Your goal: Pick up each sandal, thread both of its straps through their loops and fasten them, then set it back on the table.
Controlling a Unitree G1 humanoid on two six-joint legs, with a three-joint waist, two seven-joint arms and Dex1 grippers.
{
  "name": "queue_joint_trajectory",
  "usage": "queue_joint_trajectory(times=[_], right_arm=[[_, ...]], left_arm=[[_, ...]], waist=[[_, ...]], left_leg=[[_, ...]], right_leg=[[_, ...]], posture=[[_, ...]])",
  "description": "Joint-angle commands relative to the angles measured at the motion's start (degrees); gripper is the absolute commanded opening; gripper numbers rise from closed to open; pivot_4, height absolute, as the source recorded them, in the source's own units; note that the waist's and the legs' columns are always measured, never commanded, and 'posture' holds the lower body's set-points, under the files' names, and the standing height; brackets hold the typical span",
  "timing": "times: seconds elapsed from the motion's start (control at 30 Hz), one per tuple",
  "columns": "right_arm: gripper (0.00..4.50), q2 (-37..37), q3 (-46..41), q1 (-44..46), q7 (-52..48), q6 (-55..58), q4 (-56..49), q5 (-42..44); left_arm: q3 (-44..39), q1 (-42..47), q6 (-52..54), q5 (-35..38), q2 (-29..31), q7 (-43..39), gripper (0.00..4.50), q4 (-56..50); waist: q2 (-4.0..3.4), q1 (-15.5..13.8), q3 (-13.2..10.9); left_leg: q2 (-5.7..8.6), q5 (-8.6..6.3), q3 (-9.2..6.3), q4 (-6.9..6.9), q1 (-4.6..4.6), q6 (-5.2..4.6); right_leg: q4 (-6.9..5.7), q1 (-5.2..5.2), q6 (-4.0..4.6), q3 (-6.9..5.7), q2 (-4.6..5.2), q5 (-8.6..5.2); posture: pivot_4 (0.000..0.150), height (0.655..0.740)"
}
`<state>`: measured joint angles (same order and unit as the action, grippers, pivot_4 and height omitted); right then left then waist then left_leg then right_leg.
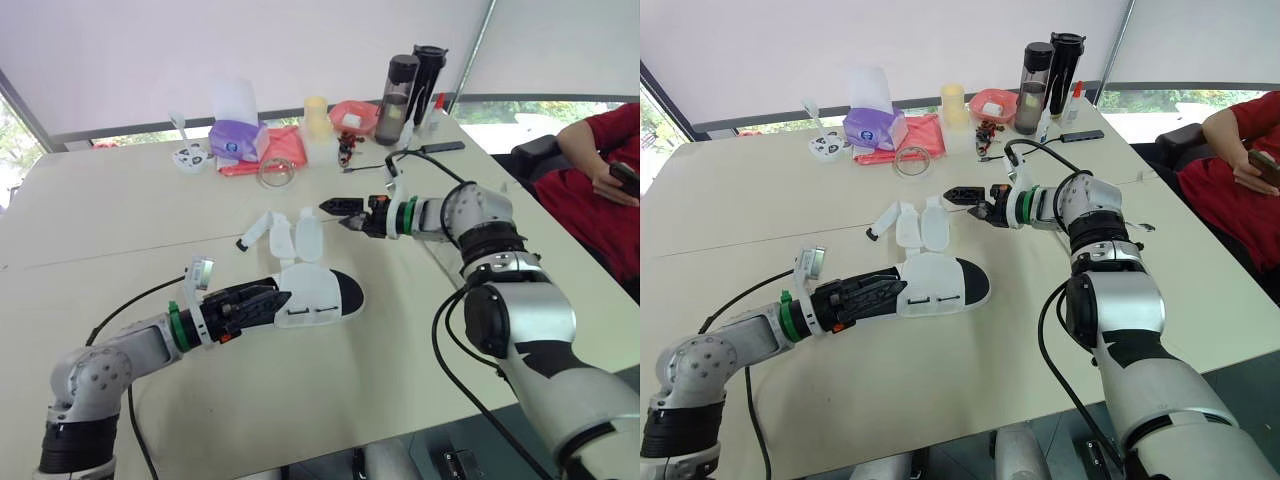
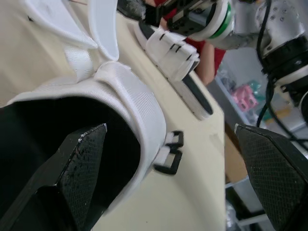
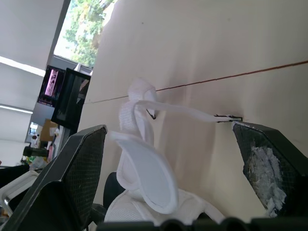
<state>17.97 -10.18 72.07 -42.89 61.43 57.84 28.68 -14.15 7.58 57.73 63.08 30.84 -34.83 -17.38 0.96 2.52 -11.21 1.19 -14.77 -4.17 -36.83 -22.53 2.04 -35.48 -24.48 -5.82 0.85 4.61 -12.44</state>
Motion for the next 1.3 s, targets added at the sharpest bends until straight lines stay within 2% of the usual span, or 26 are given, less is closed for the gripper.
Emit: queue_joint_trajectory(times=[0.03,0.1,0.17,0.23,0.33,0.4,0.47,0.53,0.67,0.93,1.1,1.3], right_arm=[[4.5,2.8,5.9,-1.9,-4.7,-1.2,-13.7,-2.3],[4.5,7.0,11.0,-9.3,-7.3,1.8,-32.9,-0.9],[4.5,11.0,12.2,-17.2,-8.3,6.4,-49.6,3.2],[4.5,14.5,12.3,-25.4,-8.6,6.3,-62.5,4.9],[4.5,17.7,11.2,-35.7,-8.0,4.7,-75.4,6.4],[3.95,18.0,9.4,-40.7,-5.6,4.5,-80.1,6.7],[3.2,18.3,8.9,-44.3,-3.8,3.0,-82.7,5.9],[2.04,18.6,10.2,-47.6,-1.4,-0.7,-84.0,2.8],[0.06,19.6,14.6,-52.6,0.9,-10.7,-83.2,-4.2],[0.06,15.7,14.4,-52.7,2.7,-20.6,-76.9,-7.1],[0.06,14.2,15.2,-51.7,1.7,-21.8,-76.3,-6.5],[0.06,14.0,18.7,-52.7,0.0,-22.2,-75.7,-7.5]], left_arm=[[-2.6,-2.8,-3.9,-2.7,2.4,-1.7,4.43,-2.7],[-5.3,-4.6,-5.3,-2.6,3.8,-2.3,4.43,-3.2],[-6.5,-6.2,-6.1,-2.9,5.4,-3.8,4.43,-3.8],[-7.0,-7.1,-7.0,-3.7,6.9,-4.9,4.43,-3.8],[-7.1,-6.7,-8.4,-5.3,8.8,-6.5,4.43,-2.7],[-6.9,-5.1,-9.7,-6.8,9.9,-7.3,4.5,-1.5],[-6.3,-3.0,-11.3,-9.0,10.3,-7.1,4.5,-0.1],[-5.0,1.2,-14.1,-12.2,9.0,-5.2,4.5,2.4],[-1.9,8.2,-16.7,-15.9,4.9,-2.4,4.5,6.1],[4.8,16.4,-16.4,-20.7,-0.9,-3.0,4.5,15.5],[6.4,21.2,-17.1,-23.6,-4.0,-3.0,4.5,22.9],[6.6,26.3,-15.9,-23.9,-7.1,-6.0,4.5,29.9]], waist=[[-0.04,0.0,0.0],[-0.04,-0.3,0.0],[-0.04,-0.7,0.0],[-0.04,-0.9,0.0],[-0.05,-1.2,0.0],[-0.05,-1.3,0.0],[-0.05,-1.6,0.0],[-0.03,-1.7,0.0],[0.05,-1.9,0.0],[0.07,-1.7,0.0],[0.07,-1.7,0.0],[0.08,-1.7,0.0]], left_leg=[[0.0,0.0,0.0,0.0,0.0,0.0],[0.0,0.0,-0.04,0.02,-0.04,0.0],[0.01,-0.01,-0.16,0.04,-0.17,0.01],[0.01,-0.02,-0.22,0.04,-0.27,0.02],[0.01,-0.03,-0.17,0.07,-0.26,0.02],[-0.01,-0.03,-0.1,0.06,-0.23,0.02],[-0.03,-0.03,-0.1,-0.03,-0.21,0.02],[-0.04,-0.03,-0.09,-0.14,-0.2,0.02],[0.0,-0.02,-0.11,-0.25,-0.23,0.03],[0.0,-0.02,-0.07,-0.15,-0.23,0.02],[0.0,-0.01,-0.07,-0.2,-0.23,0.02],[0.01,-0.01,-0.09,-0.2,-0.24,0.02]], right_leg=[[0.01,0.0,0.05,0.0,0.0,-0.03],[0.05,0.0,0.04,-0.02,0.01,-0.03],[0.13,-0.07,-0.15,-0.09,0.02,0.05],[0.19,-0.11,-0.2,-0.14,0.04,0.03],[0.23,-0.11,-0.01,-0.13,0.04,-0.08],[0.23,-0.12,0.03,-0.1,0.04,-0.09],[0.21,-0.1,0.1,-0.11,0.02,-0.04],[0.21,-0.06,0.1,-0.12,0.02,-0.05],[0.35,0.09,0.09,-0.11,0.03,-0.04],[0.33,0.01,-0.19,-0.04,-0.02,0.19],[0.28,0.03,-0.19,-0.04,-0.02,0.19],[0.28,0.03,-0.22,-0.05,-0.02,0.2]], posture=[[0.15,0.74],[0.15,0.74],[0.15,0.74],[0.15,0.74],[0.15,0.74],[0.15,0.74],[0.15,0.74],[0.15,0.74],[0.15,0.74],[0.15,0.74],[0.15,0.74],[0.15,0.74]])
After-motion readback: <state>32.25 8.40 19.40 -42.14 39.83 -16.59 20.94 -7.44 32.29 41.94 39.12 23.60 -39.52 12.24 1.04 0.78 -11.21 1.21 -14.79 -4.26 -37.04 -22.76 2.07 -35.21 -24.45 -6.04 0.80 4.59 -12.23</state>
